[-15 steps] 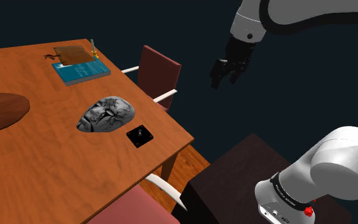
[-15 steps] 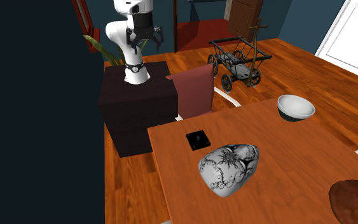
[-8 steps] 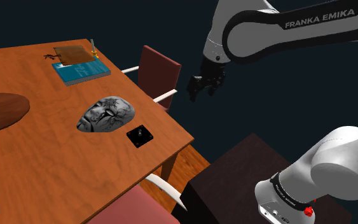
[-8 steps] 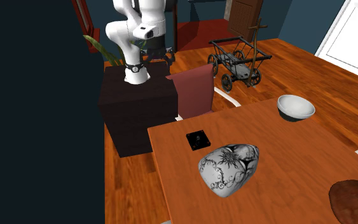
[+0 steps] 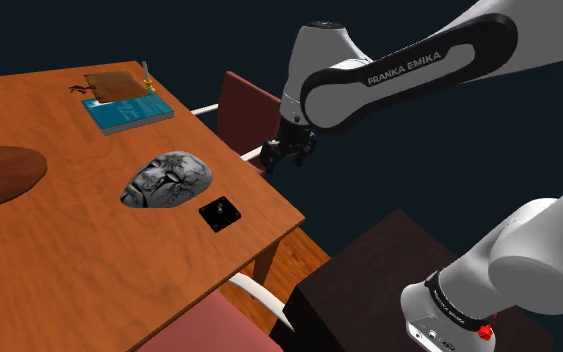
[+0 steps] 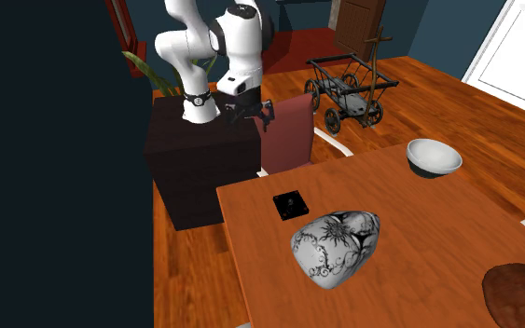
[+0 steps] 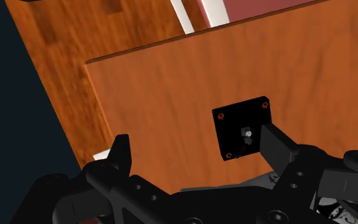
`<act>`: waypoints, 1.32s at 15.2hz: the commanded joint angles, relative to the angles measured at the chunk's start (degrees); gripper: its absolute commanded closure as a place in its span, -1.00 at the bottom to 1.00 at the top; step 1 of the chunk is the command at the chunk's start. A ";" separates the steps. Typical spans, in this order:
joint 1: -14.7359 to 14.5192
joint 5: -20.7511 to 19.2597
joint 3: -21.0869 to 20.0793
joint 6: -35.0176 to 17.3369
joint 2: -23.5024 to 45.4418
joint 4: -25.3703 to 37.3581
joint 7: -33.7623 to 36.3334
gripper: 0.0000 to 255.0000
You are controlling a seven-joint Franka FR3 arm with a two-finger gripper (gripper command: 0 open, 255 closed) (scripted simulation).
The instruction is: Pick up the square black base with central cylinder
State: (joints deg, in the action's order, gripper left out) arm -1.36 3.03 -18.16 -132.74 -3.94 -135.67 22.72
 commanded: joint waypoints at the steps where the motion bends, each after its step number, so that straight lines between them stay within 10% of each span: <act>1: -0.26 -1.72 -0.69 -2.74 4.88 2.14 2.45 -1.00; 20: -10.25 -14.37 4.16 -12.97 44.26 31.05 17.14 -1.00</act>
State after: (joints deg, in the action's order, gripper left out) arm -11.52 -11.17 -14.25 -145.36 39.23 -105.40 39.88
